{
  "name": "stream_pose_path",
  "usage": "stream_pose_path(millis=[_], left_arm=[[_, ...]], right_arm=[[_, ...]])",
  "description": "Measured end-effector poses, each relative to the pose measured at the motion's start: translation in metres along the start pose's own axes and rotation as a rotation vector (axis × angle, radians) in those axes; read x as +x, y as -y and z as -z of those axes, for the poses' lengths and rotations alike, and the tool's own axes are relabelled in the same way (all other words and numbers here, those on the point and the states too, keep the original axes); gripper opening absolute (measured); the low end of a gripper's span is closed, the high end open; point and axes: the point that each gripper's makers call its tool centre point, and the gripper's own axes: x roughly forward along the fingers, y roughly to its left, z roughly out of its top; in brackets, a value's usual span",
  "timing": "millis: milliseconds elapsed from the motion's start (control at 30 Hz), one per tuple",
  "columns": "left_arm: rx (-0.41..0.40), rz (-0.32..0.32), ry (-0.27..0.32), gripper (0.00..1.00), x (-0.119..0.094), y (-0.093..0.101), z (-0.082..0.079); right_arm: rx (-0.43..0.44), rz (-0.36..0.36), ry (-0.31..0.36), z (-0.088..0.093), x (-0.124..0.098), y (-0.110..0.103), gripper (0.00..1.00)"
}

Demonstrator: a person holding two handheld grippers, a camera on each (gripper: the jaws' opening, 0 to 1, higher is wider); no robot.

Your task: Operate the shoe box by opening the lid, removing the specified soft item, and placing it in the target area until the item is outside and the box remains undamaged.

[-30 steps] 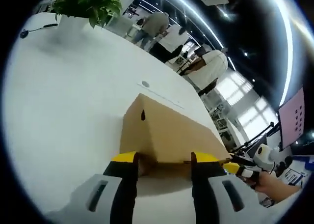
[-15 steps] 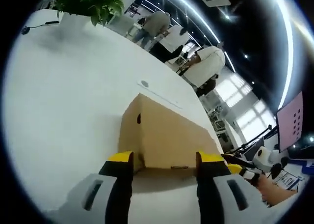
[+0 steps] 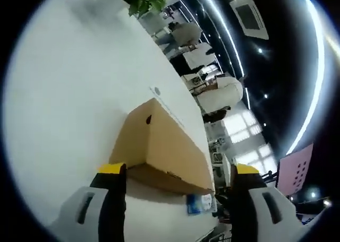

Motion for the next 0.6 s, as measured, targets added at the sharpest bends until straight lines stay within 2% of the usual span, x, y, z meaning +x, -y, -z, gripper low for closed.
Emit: stream_pose_path(millis=[100, 133, 233, 267, 333, 367, 467, 600], left_arm=[[-0.073, 0.012, 0.012, 0.79, 0.0, 0.0, 0.003], [-0.086, 0.014, 0.012, 0.79, 0.0, -0.001, 0.005], [-0.166, 0.006, 0.046, 0.79, -0.001, -0.005, 0.007], [-0.205, 0.01, 0.056, 0.79, -0.002, -0.006, 0.009], [-0.25, 0.011, 0.062, 0.79, -0.002, -0.009, 0.012], [-0.246, 0.007, 0.065, 0.79, -0.002, -0.011, 0.014], [-0.285, 0.006, 0.061, 0.79, -0.004, -0.012, 0.02], [-0.356, 0.036, 0.081, 0.73, -0.006, -0.013, 0.02]], right_arm=[[0.131, -0.059, -0.024, 0.008, -0.002, -0.006, 0.59], [0.145, -0.068, -0.017, 0.008, -0.001, -0.006, 0.58], [0.272, -0.101, 0.002, 0.011, 0.001, -0.006, 0.58], [0.302, -0.105, -0.009, 0.013, 0.002, -0.006, 0.57], [0.344, -0.158, -0.05, 0.022, 0.005, -0.013, 0.57], [0.413, -0.193, -0.049, 0.022, 0.006, -0.018, 0.58], [0.525, -0.229, -0.002, 0.018, 0.007, -0.018, 0.59], [0.758, -0.289, 0.066, 0.01, 0.009, -0.015, 0.61]])
